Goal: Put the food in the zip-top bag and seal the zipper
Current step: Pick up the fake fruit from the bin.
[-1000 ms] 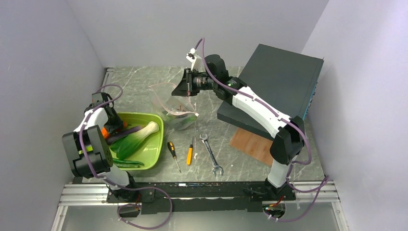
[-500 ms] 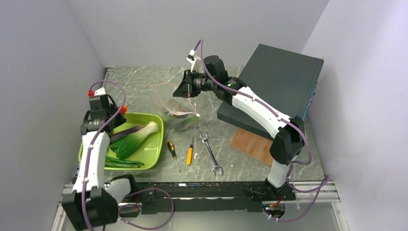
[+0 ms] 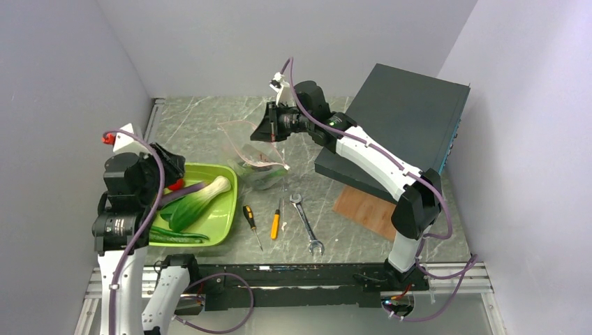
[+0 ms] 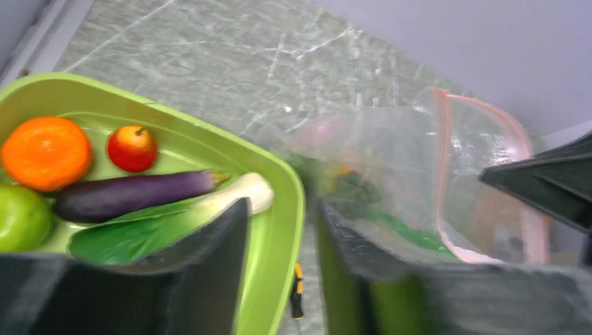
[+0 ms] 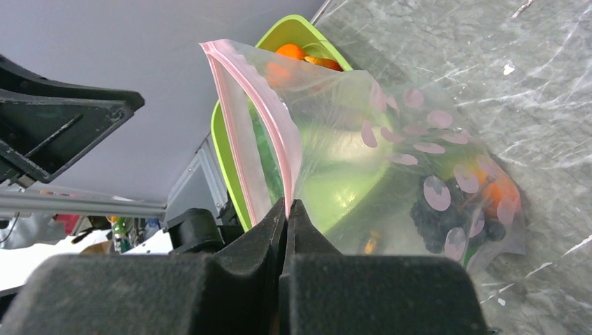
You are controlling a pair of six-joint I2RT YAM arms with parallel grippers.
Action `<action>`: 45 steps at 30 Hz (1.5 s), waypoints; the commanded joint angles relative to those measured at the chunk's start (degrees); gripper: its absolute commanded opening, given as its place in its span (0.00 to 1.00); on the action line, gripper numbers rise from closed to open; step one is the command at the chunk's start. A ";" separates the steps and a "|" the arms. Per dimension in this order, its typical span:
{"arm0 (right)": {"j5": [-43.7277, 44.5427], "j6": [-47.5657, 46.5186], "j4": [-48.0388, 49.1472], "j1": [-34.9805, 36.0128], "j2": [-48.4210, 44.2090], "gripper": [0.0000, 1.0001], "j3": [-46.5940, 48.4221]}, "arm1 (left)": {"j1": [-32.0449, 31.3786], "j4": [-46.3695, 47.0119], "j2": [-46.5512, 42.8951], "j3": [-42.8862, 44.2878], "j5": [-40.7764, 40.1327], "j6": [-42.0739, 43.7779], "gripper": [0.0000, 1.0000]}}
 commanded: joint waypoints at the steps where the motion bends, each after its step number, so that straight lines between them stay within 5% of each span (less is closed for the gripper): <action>1: 0.47 -0.83 0.92 0.27 -2.46 0.00 2.21 | -0.13 -3.08 0.96 -2.97 -7.31 -3.20 0.55; 8: 0.65 -0.86 1.26 0.40 -4.17 0.00 0.54 | 0.78 5.17 7.87 -8.45 -18.52 -2.67 0.79; 15: 0.21 -0.95 1.26 0.38 -5.51 0.00 -0.86 | 8.18 13.39 24.76 -8.76 -17.27 8.12 0.86; 23: 0.17 -1.26 1.02 0.40 -5.17 0.00 -0.68 | 8.82 18.05 41.33 -7.02 -16.60 15.17 0.78; 34: -0.84 -0.56 2.04 0.49 -3.20 0.00 -0.49 | 9.78 20.63 48.36 -6.93 -16.09 17.24 0.61; 40: -0.96 -0.24 2.40 0.45 -3.23 0.00 -0.62 | 9.93 20.45 45.95 -7.51 -16.50 17.86 0.37; 45: -0.41 -0.41 2.09 0.53 -3.11 0.00 -0.05 | 8.89 17.14 35.34 -10.24 -13.15 13.09 0.22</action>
